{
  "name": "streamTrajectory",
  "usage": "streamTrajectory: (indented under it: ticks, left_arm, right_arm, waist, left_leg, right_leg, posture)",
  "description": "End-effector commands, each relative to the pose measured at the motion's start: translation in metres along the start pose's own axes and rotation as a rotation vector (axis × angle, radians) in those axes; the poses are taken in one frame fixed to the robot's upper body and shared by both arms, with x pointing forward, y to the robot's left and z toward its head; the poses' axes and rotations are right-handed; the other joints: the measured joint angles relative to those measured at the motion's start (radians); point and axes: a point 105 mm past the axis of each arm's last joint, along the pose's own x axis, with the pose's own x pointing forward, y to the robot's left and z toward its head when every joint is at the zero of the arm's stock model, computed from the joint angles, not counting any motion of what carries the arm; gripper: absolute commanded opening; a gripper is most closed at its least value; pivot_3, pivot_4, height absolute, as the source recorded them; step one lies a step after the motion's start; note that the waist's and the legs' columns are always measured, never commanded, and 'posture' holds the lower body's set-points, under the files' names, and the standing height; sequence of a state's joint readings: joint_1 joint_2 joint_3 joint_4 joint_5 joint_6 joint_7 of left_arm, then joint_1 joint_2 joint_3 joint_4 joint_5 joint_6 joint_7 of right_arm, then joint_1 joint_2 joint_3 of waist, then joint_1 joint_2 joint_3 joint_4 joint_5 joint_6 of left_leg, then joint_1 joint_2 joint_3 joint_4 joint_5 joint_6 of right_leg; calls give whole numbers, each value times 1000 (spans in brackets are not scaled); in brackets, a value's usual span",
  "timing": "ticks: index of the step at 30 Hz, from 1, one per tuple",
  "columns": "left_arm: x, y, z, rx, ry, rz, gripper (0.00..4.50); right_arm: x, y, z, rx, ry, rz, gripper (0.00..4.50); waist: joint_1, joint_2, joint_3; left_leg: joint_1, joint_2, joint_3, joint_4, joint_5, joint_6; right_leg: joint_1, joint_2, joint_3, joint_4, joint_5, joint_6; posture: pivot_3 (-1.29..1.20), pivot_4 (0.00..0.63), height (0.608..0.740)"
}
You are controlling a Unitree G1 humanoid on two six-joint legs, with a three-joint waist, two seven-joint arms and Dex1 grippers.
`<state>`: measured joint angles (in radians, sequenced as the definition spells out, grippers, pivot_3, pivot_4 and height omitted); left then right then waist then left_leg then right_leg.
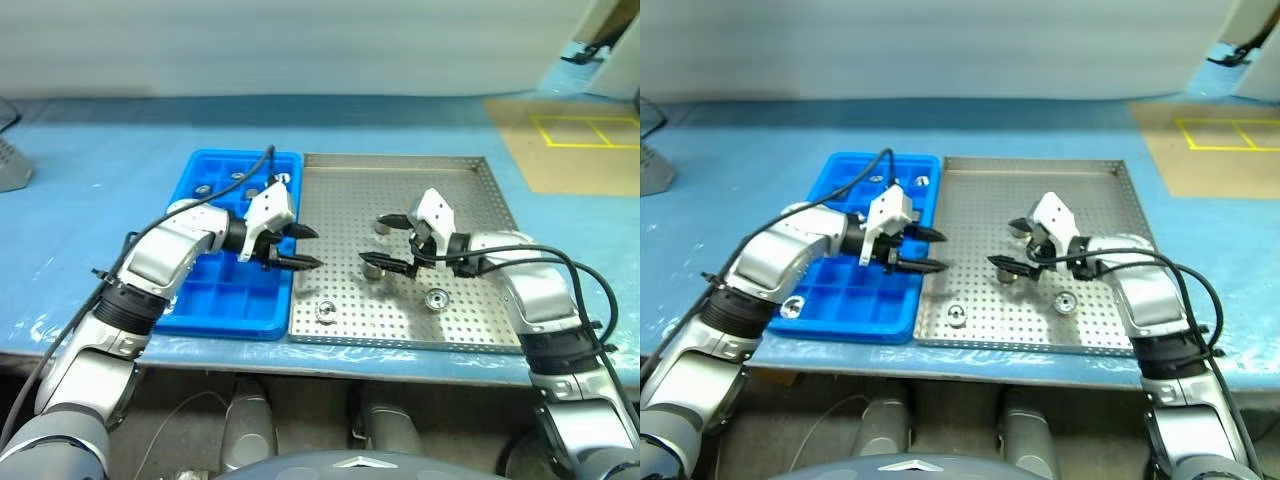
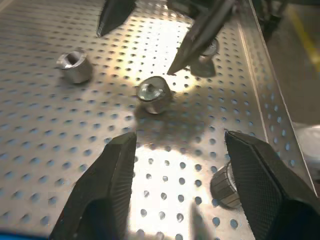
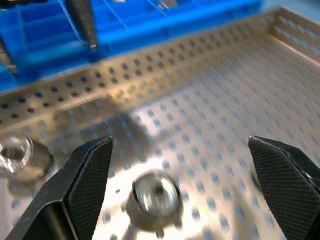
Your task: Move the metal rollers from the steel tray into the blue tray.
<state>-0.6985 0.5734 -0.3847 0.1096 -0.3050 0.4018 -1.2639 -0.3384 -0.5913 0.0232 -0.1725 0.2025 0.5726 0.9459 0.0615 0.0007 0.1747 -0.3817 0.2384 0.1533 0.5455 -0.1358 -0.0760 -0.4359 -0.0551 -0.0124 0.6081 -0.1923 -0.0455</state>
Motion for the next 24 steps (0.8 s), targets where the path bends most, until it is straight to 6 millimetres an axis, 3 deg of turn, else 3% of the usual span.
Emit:
streamTrajectory:
  ticks: [1, 10, 17, 24]
  left_arm:
    - [-1, -8, -18, 101, 126, -162, 3017]
    - [9, -7, -2, 172, 105, -325, 3017]
    - [16, -21, -27, 224, 189, -397, 3017]
    - [18, -12, -20, 326, 219, -359, 3017]
  right_arm:
    - [-17, 5, 7, -3, -39, -79, 4500]
    - [-24, 22, -7, 76, -33, -181, 4500]
    - [-26, 24, -14, 82, -4, -205, 4500]
    - [-24, 27, -17, 87, 7, -202, 4500]
  waist:
    - [-23, 0, 0]
    - [-51, 1, 0]
    - [-69, 1, 0]
    - [-73, 1, -1]
  left_leg:
    - [0, 0, 0, 0, 0, 0]
    - [5, -1, 2, 5, -3, 6]
    - [6, -1, 4, 5, -4, 7]
    - [5, -1, 4, 6, -5, 9]
  right_leg:
    - [0, 1, 0, 0, 0, 0]
    - [6, 0, 4, -1, -1, 9]
    - [6, 0, 6, -1, -1, 10]
    - [7, 0, 6, -2, -1, 10]
  posture:
    - [-329, 150, 740]
    - [-424, 150, 740]
    - [-441, 150, 740]
    - [-438, 150, 740]
